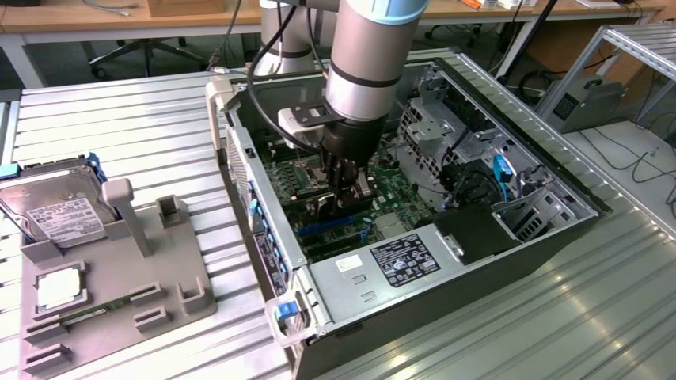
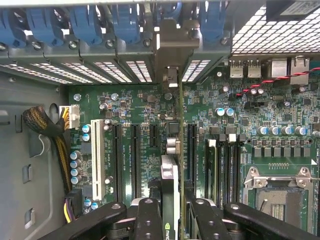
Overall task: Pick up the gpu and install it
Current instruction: 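Insert the gpu into the slot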
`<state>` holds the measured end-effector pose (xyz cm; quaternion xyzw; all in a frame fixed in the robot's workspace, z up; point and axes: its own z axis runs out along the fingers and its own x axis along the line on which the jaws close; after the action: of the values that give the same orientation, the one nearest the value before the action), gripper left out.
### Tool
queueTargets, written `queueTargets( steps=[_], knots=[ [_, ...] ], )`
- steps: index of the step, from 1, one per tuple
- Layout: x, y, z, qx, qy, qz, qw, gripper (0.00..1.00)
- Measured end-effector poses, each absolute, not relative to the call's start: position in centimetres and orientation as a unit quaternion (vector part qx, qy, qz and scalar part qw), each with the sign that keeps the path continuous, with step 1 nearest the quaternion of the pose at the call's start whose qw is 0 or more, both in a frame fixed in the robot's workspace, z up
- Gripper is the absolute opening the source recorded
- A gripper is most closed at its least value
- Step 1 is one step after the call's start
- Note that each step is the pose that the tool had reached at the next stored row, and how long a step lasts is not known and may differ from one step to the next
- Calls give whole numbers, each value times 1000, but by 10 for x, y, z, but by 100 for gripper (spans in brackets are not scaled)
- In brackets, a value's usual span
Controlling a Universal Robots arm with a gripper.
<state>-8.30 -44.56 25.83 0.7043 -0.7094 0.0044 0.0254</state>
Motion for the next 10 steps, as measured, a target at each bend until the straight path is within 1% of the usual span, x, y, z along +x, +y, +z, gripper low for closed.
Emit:
queueTargets(
  steps=[10],
  knots=[
    [-83,-446,257,704,-709,5,25,27]
  ],
)
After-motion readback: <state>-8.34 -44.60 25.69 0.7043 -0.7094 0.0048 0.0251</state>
